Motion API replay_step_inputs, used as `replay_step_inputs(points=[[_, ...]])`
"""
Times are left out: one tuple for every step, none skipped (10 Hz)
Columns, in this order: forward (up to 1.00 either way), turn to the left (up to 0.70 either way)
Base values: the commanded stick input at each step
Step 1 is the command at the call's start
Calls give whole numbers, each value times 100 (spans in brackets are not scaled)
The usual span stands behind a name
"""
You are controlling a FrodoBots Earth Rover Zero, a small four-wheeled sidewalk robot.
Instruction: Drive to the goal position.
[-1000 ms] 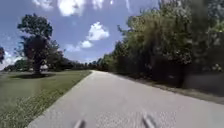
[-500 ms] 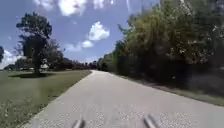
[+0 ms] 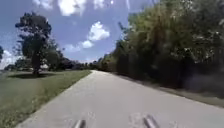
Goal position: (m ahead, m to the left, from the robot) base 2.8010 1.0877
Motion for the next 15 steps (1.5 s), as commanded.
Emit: replay_step_inputs(points=[[50, 0], [50, 0], [50, 0], [50, 0], [50, 0], [50, 0], [50, 0], [50, 0], [50, 0], [50, 0], [50, 0], [50, 0], [50, 0], [50, 0], [50, 0]])
